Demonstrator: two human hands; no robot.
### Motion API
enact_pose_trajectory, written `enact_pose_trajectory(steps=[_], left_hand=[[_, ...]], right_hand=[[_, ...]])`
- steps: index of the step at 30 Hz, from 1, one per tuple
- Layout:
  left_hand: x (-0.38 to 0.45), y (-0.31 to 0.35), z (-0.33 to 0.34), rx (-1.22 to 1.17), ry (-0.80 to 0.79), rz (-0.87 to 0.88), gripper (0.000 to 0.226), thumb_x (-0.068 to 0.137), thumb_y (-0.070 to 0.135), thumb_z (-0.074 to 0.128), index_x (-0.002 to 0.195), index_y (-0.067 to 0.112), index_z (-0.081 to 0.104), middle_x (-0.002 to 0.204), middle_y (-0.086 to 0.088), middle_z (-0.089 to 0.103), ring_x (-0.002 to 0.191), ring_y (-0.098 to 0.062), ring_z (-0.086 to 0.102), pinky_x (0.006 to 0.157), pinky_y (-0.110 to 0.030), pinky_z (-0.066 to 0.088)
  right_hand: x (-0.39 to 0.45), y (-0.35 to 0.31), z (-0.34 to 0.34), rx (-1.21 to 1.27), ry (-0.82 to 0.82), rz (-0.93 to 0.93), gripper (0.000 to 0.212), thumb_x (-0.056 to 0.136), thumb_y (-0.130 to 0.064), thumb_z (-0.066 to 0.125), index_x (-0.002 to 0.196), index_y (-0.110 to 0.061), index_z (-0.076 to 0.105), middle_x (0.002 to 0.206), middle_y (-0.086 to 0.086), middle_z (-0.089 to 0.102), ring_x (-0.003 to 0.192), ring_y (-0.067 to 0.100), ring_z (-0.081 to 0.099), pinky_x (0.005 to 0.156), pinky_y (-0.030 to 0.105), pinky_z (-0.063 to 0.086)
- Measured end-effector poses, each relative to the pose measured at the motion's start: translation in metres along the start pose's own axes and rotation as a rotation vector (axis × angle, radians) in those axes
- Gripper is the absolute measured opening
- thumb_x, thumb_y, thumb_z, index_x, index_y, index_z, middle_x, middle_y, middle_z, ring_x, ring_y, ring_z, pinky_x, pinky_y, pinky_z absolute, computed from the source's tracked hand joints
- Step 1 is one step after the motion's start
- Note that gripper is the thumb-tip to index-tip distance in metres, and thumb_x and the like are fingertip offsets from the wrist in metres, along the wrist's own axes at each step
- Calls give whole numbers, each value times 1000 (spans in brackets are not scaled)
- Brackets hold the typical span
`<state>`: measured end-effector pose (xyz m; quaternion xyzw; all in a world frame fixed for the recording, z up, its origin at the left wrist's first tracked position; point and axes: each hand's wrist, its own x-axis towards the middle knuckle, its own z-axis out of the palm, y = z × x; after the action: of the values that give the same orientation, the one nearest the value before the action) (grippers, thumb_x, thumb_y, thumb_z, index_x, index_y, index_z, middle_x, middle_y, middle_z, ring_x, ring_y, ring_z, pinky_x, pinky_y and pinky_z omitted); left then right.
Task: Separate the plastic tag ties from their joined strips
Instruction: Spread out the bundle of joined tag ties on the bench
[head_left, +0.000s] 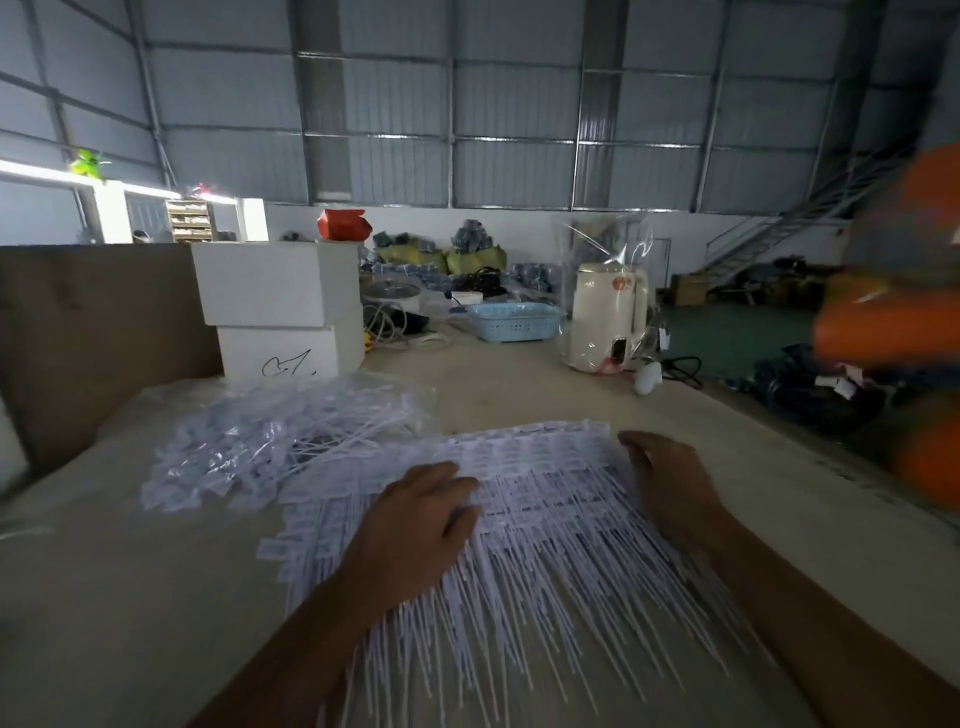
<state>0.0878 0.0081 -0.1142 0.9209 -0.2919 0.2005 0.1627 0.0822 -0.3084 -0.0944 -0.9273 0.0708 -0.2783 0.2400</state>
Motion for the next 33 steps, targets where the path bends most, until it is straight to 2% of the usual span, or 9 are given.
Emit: enact_pose_trajectory(steps=[4, 9, 12, 15, 17, 19, 24, 27, 33], left_hand=[[0, 2, 1, 30, 27, 16, 43, 101, 42, 44, 142, 27, 52, 150, -1, 45, 141, -20, 35, 112, -37, 32], [-1, 1, 4, 53, 11, 10, 45, 102, 46, 38, 142, 29, 50, 151, 1, 44, 141, -20, 34, 113, -37, 31], [-1, 2, 4, 86, -20, 4, 52, 100, 52, 27, 145, 33, 45, 154, 4, 40, 143, -18, 31, 114, -37, 28], [1, 1, 4, 104, -47, 3, 50, 102, 53, 26, 147, 36, 39, 157, 7, 33, 144, -16, 24, 115, -36, 24], [0, 1, 3, 118, -35, 5, 50, 102, 53, 25, 147, 36, 38, 156, 8, 32, 144, -15, 24, 115, -35, 25], [-2, 2, 0, 122, -34, 5, 51, 102, 54, 23, 147, 36, 39, 155, 8, 33, 143, -15, 25, 114, -35, 25], [0, 1, 1, 139, -41, 17, 50, 103, 51, 23, 148, 35, 37, 156, 8, 31, 144, -14, 21, 115, -34, 23], [-1, 2, -1, 120, -21, 10, 49, 103, 51, 25, 149, 35, 35, 157, 7, 29, 145, -14, 20, 116, -34, 20], [3, 14, -22, -111, 359, -69, 47, 101, 42, 43, 147, 35, 35, 153, 6, 38, 140, -12, 31, 112, -35, 31]], right_hand=[[4, -13, -6, 145, 134, -85, 41, 94, 16, 41, 122, 0, 66, 131, 20, 58, 105, 31, 67, 91, 26, 45], [13, -5, -17, 175, -52, 144, 27, 102, -29, 51, 108, -14, 72, 112, 9, 71, 86, 18, 62, 82, 32, 46], [34, -10, -15, 47, 66, -2, 26, 102, -21, 50, 113, -12, 72, 117, 10, 70, 90, 21, 62, 80, 26, 42], [61, -27, 1, 19, -181, -152, 34, 104, -10, 45, 135, -11, 59, 143, 8, 55, 130, 24, 51, 105, 26, 33], [73, -36, 16, -138, -437, -193, 40, 107, -15, 39, 145, -13, 48, 154, 5, 43, 140, 20, 40, 111, 22, 23], [82, -38, 27, -323, -535, -238, 39, 107, -18, 38, 145, -13, 48, 152, 6, 45, 138, 20, 42, 110, 23, 25], [97, -39, 25, -532, -369, -364, 27, 100, -20, 50, 123, -22, 64, 126, 3, 59, 118, 21, 50, 102, 39, 42], [103, -48, 8, -436, -189, -442, 23, 100, -15, 54, 120, -14, 67, 119, 5, 65, 107, 19, 59, 95, 38, 48], [87, -87, -55, -102, -120, -459, 17, 104, -22, 49, 111, -16, 63, 106, 2, 58, 85, 12, 54, 68, 25, 39]])
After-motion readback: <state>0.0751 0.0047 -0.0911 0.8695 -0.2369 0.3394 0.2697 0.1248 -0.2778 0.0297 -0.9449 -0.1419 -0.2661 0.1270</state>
